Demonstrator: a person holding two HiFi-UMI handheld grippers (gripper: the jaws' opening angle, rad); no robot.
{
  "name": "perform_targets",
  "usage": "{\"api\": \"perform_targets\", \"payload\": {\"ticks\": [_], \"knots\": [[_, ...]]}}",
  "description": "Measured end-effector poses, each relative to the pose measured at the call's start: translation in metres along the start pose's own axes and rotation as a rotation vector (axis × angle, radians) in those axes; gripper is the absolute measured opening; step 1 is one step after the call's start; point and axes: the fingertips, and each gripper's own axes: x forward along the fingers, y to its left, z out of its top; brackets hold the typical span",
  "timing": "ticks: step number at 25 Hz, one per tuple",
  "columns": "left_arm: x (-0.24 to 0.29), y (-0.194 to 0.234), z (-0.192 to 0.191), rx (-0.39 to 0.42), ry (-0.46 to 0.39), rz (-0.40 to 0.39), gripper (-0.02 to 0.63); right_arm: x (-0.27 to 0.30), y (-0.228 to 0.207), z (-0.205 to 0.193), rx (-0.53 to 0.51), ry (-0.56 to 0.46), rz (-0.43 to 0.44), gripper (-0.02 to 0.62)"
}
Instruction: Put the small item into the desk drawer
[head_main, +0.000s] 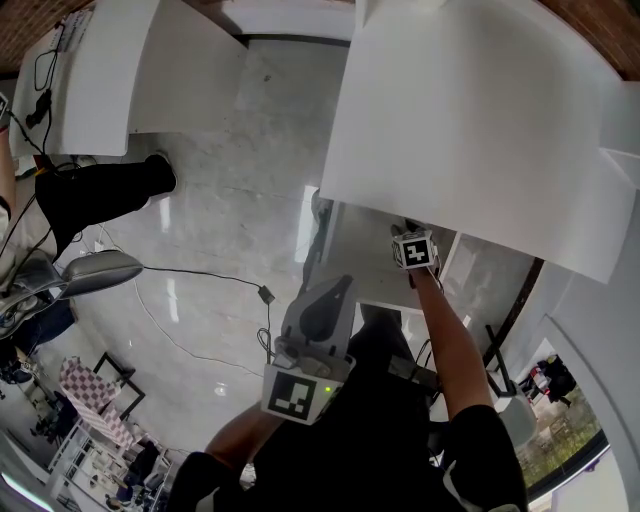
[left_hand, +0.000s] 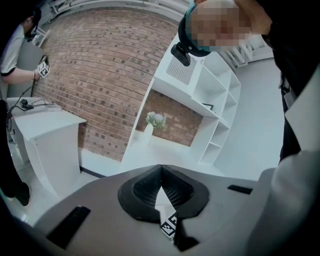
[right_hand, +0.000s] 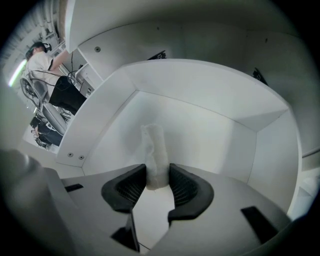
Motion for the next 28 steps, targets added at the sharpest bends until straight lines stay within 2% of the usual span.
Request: {"api": "perform_targets", "payload": {"ticks": [6, 10, 17, 22, 24, 28], "knots": [[-0.004, -0.009, 0.002, 0.014, -0.007, -0.002, 0.025, -0.006, -0.001, -0.006, 0.018, 0.005, 0.000, 0.189], [-0.009, -0.013, 0.009, 0.054, -0.025, 0.002, 0.025, -0.019, 0.004, 0.000, 0.033, -0.003, 0.006, 0.206], [-0.024, -0.036, 0.024, 0.081, -0.071, -0.004, 0.025, -0.057, 0.015, 0.012, 0.079, -0.089, 0.030, 0.207], [-0.050, -0.074, 0.032, 0.119, -0.127, -0.015, 0.025, -0.115, 0.028, 0.011, 0.108, -0.166, 0.073, 0.162], [-0.063, -0.088, 0.032, 0.160, -0.138, -0.021, 0.025, -0.140, 0.034, 0.012, 0.087, -0.204, 0.089, 0.139], [-0.089, -0.126, 0.030, 0.165, -0.167, -0.018, 0.025, -0.195, 0.044, 0.007, 0.029, -0.299, 0.124, 0.086]]}}
